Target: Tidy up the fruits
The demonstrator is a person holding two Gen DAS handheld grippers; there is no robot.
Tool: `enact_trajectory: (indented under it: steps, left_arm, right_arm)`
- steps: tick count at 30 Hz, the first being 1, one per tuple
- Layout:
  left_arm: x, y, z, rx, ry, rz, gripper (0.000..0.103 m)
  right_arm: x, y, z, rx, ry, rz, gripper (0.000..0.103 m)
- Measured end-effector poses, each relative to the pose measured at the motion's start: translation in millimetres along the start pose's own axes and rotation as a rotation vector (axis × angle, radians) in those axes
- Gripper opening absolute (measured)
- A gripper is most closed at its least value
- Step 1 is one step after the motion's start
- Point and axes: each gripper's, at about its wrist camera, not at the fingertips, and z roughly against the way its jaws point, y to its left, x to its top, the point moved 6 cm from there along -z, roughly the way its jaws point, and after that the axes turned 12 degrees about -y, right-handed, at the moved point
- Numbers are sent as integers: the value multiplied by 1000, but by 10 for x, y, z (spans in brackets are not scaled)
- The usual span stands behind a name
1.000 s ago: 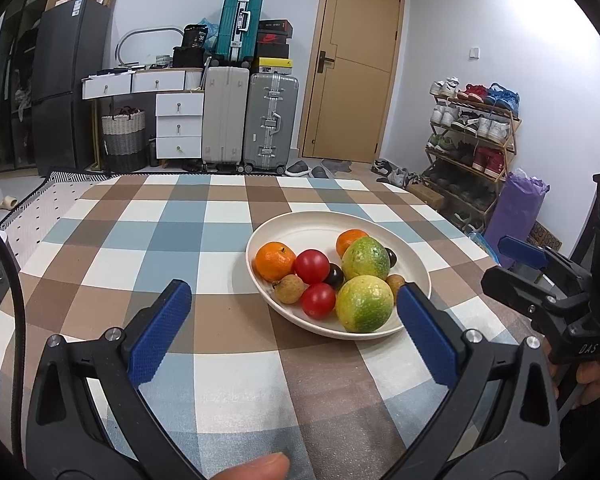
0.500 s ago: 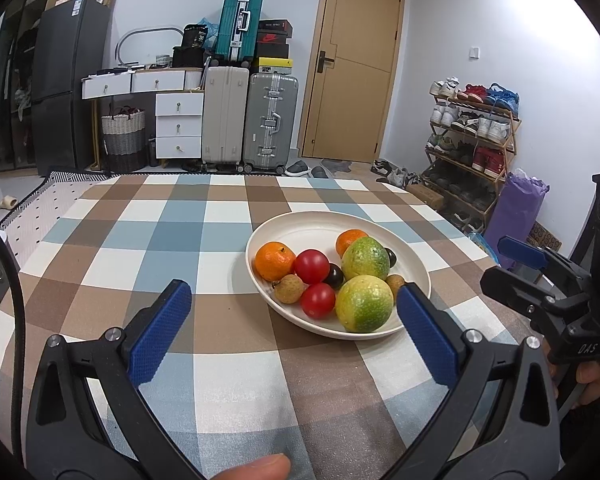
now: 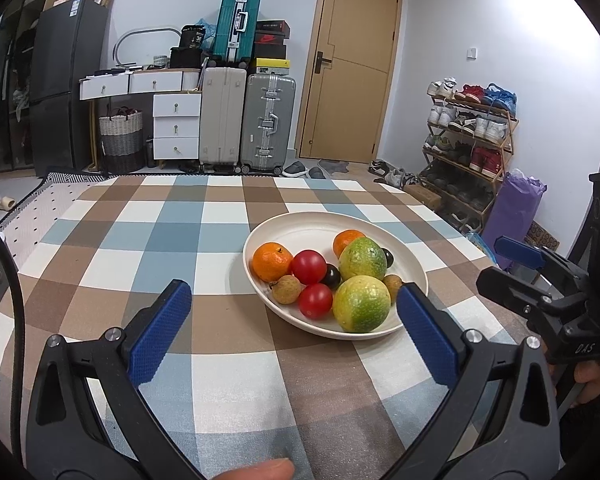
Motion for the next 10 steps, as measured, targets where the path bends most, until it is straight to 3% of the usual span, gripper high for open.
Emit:
enact_trajectory:
  steps: [10]
  left_arm:
    - [-27,17,-20,8,3,15,102]
  right_arm:
    - [3,2,0,0,0,0,103]
